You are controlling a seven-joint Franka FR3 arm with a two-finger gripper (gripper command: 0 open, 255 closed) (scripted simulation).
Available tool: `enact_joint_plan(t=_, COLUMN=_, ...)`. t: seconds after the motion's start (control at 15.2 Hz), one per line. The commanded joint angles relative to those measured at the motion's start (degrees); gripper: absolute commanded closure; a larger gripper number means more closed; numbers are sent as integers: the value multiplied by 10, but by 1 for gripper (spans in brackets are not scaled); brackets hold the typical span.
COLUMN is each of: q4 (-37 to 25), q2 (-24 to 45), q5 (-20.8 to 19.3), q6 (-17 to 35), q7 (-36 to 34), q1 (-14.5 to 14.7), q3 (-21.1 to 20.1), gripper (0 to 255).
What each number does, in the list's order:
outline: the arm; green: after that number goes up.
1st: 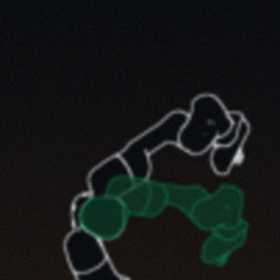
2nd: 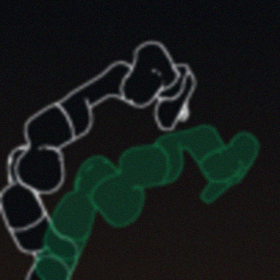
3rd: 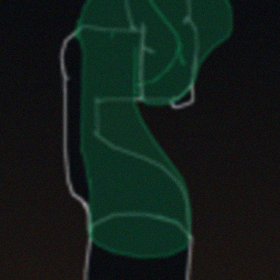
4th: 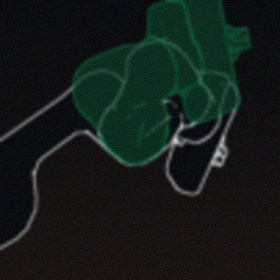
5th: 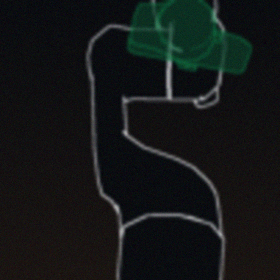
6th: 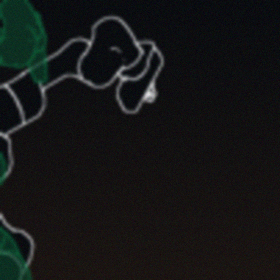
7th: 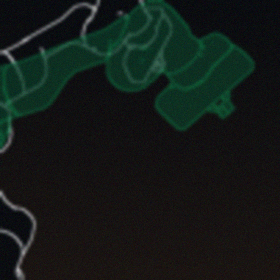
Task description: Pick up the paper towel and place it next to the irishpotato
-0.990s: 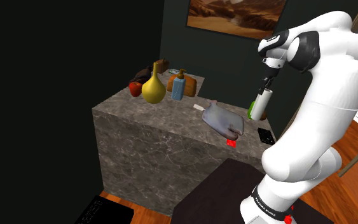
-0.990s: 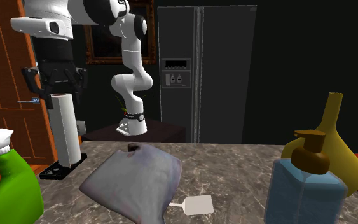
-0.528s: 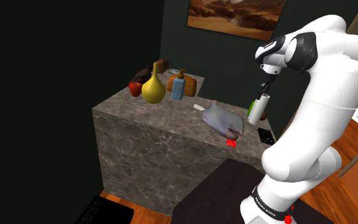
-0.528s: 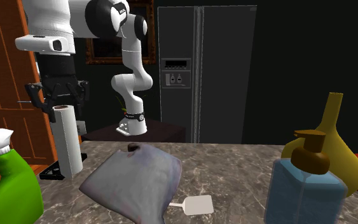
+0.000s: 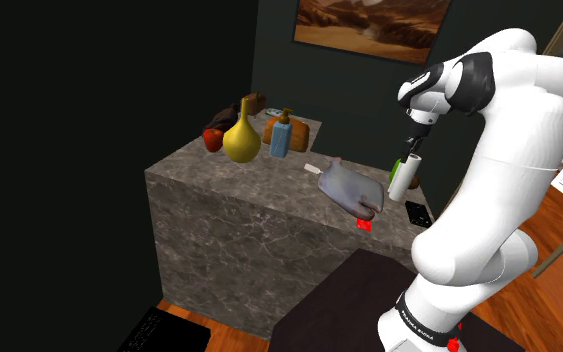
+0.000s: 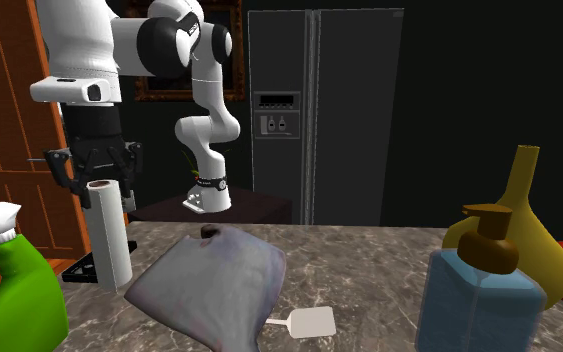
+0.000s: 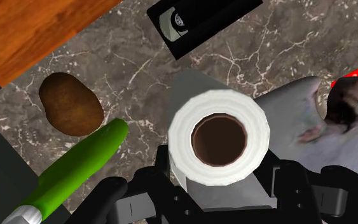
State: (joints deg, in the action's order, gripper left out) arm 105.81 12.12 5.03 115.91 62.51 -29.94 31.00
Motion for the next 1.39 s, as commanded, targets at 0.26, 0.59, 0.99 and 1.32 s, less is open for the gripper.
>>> enact_joint_plan(t=0.26, q4=0, q2=0, q5=0, q6=1, q7=0, q1=0, q3=0, gripper=0)
enact_joint_plan(t=0.59, q4=0, q2=0, q5=0, q6=1, q7=0, q1=0, q3=0, gripper=0)
enact_joint_plan(t=0.99, q4=-51, q2=-19, q5=-12, q6=-67, q7=-8, q1=3, q3=3, gripper=0)
enact_joint_plan(t=1.32, q4=-51, q2=-19, q5=-12, q6=-67, q7=-8, q1=3, q3=3, gripper=0)
